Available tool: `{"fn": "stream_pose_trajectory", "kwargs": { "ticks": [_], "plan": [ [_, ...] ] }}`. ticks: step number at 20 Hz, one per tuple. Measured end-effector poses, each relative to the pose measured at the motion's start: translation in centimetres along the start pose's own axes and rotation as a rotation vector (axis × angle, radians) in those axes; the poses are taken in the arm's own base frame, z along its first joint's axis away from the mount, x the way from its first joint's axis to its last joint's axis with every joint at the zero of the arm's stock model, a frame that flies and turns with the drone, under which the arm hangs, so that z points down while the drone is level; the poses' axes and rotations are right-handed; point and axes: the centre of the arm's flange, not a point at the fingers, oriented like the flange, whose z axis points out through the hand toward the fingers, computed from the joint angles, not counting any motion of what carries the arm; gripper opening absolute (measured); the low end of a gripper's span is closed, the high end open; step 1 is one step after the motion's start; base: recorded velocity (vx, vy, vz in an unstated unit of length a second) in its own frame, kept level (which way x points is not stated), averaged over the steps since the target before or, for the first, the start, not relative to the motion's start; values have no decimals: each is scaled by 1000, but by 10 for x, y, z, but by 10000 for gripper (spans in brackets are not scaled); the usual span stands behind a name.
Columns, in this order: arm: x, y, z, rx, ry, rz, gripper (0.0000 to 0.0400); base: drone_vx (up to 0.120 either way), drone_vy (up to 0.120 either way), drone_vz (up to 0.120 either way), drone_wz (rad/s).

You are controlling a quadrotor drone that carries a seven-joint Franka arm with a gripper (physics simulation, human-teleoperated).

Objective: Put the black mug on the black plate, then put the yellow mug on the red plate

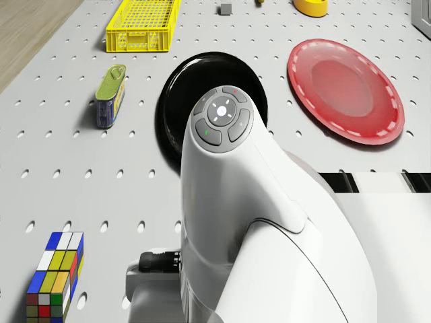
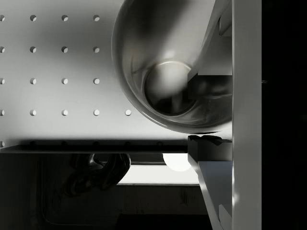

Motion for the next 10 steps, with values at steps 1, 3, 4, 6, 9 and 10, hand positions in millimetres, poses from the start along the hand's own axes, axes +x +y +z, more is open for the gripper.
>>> {"fn": "stream_pose_trajectory", "kwargs": {
  "ticks": [1,3,4,6,9,10],
  "plan": [
    [0,0,0,0,0,0,110,120,0,0,0],
    [0,0,0,0,0,0,110,120,0,0,0],
    [0,0,0,0,0,0,110,120,0,0,0],
    [0,0,0,0,0,0,110,120,0,0,0],
    [0,0,0,0,0,0,110,120,0,0,0],
    [0,0,0,0,0,0,110,120,0,0,0]
  ]
}}
